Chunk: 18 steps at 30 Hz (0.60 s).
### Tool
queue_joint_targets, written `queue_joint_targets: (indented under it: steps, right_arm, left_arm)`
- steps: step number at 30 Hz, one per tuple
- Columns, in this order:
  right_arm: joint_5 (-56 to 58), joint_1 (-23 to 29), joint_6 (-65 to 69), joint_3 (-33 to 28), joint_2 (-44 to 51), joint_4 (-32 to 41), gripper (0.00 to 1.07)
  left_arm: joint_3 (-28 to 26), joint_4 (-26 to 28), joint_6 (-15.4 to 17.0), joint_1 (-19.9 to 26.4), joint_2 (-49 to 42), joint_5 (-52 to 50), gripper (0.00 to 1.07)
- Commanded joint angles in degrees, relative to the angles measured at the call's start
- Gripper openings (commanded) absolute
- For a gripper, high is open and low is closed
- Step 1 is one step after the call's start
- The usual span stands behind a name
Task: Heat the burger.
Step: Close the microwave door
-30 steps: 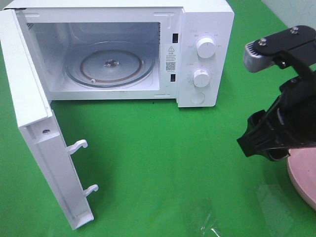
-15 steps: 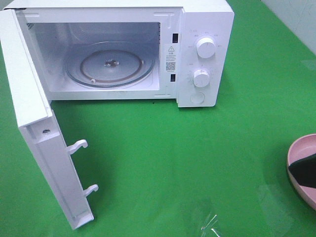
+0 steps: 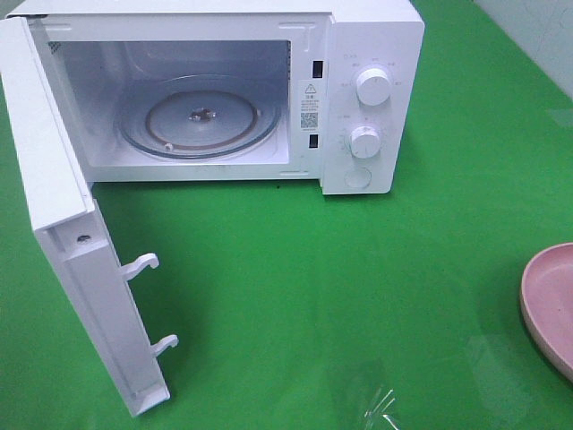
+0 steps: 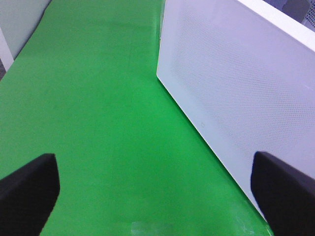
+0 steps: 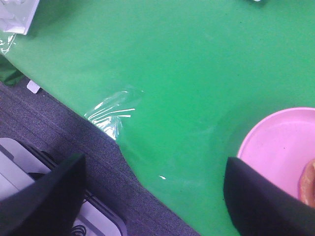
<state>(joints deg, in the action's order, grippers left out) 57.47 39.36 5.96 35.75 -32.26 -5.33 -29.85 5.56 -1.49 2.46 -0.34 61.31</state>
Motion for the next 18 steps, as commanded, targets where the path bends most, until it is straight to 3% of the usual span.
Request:
queue_joint_targets:
  steps: [1, 12, 18]
  right_arm:
    - [0.00, -5.33, 0.80, -3.04, 3.55, 0.00, 0.76]
    - [-0.97, -22.12, 0.74, -5.33, 18.85, 0.69, 0.76]
    - [-1.60, -28.36, -1.09, -6.25, 26.70, 3.84, 0.76]
  left_arm:
    - [0.17, 0.11, 0.11, 0.11, -0.17, -0.06, 0.98]
    - [0.17, 0.11, 0.11, 0.11, -0.17, -0.06, 0.98]
    - [0.17, 0.11, 0.11, 0.11, -0.17, -0.06, 0.98]
